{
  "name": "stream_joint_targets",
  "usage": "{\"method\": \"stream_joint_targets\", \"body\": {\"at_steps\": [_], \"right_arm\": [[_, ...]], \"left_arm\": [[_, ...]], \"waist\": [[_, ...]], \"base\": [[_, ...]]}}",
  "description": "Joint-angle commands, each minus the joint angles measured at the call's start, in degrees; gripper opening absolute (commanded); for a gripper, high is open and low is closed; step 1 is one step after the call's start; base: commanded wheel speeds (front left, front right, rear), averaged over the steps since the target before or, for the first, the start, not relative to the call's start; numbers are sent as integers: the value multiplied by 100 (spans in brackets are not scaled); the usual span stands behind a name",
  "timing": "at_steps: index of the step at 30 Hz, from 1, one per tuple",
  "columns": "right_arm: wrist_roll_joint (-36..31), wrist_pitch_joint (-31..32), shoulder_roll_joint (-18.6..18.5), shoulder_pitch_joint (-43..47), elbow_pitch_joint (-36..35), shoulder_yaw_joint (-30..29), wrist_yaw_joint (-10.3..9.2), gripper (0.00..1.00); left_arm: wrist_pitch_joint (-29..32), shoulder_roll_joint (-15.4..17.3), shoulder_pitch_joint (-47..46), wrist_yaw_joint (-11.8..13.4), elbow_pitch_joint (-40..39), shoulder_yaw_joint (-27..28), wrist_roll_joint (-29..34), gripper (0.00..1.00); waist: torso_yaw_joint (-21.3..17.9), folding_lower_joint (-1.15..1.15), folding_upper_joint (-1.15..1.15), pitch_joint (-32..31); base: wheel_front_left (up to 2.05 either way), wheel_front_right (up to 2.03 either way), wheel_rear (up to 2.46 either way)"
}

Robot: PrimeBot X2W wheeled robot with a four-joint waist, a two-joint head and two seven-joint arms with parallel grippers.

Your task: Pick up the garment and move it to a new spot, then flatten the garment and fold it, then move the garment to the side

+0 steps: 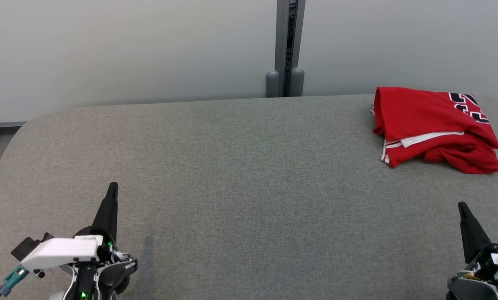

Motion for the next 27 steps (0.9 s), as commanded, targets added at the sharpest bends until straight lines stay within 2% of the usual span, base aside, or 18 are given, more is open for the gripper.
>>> {"method": "stream_joint_targets", "body": {"at_steps": [1,27], "right_arm": [[-34,29,-9,-66,-2,-11,0,0],[-46,36,-2,-68,0,-23,0,0]], "left_arm": [[19,29,-43,-22,-5,16,-9,0],[19,29,-43,-22,-5,16,-5,0]], "waist": [[0,0,0,0],[0,0,0,0]], "base": [[0,0,0],[0,0,0]]}}
